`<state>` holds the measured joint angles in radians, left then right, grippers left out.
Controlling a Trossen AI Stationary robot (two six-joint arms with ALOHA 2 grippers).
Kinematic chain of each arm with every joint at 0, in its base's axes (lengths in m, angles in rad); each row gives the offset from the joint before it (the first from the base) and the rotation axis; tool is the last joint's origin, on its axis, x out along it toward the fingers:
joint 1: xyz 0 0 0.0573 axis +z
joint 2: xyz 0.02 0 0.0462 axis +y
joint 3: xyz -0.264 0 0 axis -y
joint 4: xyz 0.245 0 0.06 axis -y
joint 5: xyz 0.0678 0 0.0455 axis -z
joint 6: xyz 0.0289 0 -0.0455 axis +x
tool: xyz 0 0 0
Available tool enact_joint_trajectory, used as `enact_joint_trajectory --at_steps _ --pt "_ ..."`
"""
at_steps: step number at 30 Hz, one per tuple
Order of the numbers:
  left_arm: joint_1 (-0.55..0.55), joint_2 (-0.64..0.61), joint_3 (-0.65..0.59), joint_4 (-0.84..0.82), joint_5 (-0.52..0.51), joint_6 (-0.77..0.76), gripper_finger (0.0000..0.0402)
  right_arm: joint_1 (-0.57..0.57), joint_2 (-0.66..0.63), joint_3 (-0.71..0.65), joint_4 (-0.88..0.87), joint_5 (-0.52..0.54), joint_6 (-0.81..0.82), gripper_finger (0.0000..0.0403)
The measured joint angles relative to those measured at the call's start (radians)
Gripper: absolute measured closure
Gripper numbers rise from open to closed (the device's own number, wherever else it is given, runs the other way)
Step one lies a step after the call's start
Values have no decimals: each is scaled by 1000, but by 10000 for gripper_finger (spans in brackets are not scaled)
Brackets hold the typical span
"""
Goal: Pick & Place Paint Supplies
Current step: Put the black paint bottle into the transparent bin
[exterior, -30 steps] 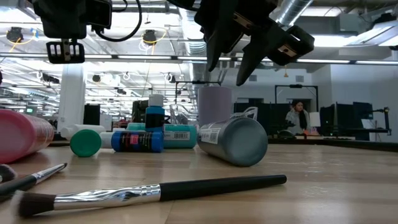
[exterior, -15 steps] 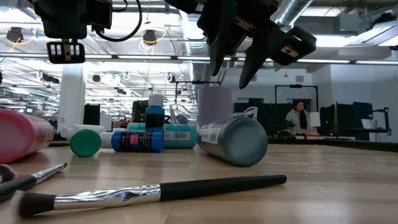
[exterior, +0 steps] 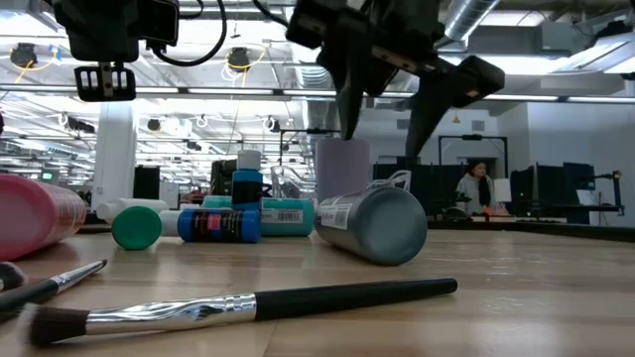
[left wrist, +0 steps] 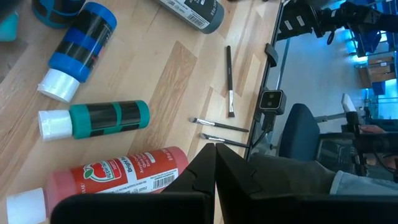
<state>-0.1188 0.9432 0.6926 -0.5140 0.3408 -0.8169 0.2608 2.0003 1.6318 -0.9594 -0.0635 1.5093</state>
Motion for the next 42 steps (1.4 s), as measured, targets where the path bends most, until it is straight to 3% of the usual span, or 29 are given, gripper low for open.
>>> enact_joint_trajectory --at_steps 6,14,25,30,42 --pt "-15 0 0 0 0 0 399 -3 0 0 5 44 2 137" --pt "-55 0 0 0 -4 0 399 49 0 0 -2 219 119 137" --pt "-84 0 0 0 -58 -3 399 146 0 0 -7 290 276 137" --pt "-84 0 0 8 -91 -3 399 115 9 0 -8 380 207 137" --pt "-84 0 0 18 -95 -26 399 100 118 -5 122 232 193 137"
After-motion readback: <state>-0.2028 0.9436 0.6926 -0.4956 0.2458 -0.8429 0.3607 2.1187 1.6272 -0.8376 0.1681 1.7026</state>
